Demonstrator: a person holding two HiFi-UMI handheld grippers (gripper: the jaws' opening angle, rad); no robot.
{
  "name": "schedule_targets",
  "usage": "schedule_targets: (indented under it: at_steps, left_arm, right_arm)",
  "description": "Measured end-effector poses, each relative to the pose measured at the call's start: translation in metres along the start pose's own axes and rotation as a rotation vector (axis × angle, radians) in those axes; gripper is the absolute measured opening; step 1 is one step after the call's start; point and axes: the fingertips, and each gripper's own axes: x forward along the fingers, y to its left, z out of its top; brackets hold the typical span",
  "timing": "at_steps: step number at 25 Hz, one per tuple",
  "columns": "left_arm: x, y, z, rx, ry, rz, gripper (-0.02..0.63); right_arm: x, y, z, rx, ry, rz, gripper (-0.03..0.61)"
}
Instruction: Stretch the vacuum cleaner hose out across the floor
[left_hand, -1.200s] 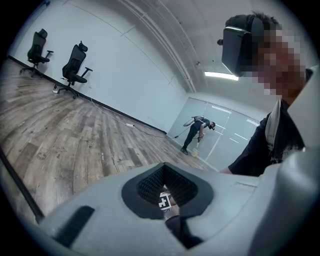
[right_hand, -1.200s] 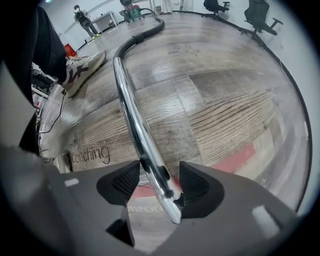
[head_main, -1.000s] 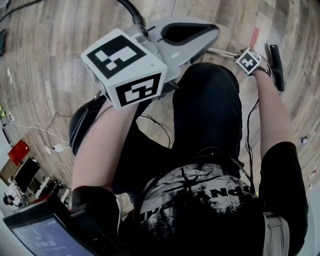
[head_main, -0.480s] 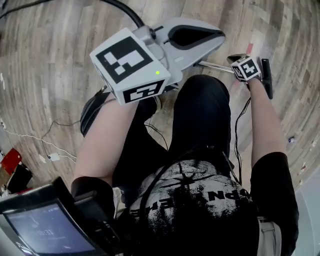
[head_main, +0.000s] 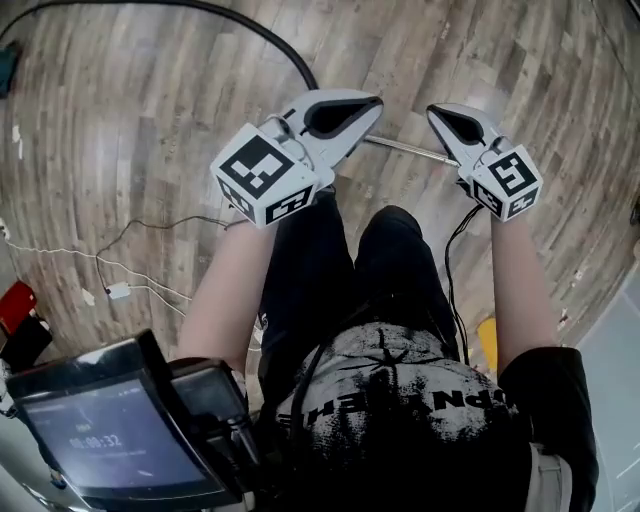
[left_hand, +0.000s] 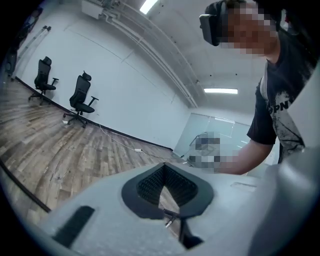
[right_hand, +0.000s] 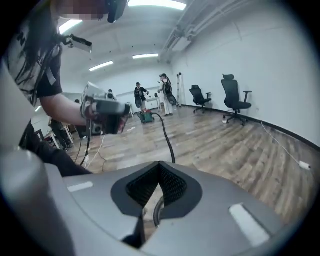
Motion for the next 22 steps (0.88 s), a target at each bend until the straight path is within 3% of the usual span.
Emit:
schedule_targets:
  at_steps: [5,12,16,19,22]
  left_arm:
    - [-0.055,-0.024,0.103,-0.005,-0.016,0.044,0.000]
    - [-0.086,-0.030,0.212,0.108,-0.083,0.046,0.000]
    - [-0.090,-0.046,0.253,0.184,-0.122,0.015,0.000]
    - [-0.091,-0.078,0.260,0.220,-0.130,-0.025,0.000]
    - [-0.088,-0.100,0.266,0.250,-0.137,0.001,0.000]
  right_arm:
    - [-0.041,0.039,0.167,-0.045,-0.120,0.014,0.006]
    - [-0.085,0.053,0.316,-0.024,-0.377,-0.036,0.006]
    - [-0.105,0.065,0.360,-0.029,-0.489,-0.015,0.006]
    - [-0.130,0.082,0.365,-0.065,-0.533,-0.022,0.006]
    - [-0.162,0.085,0.371,-0.064,-0.579,-0.034,0.006]
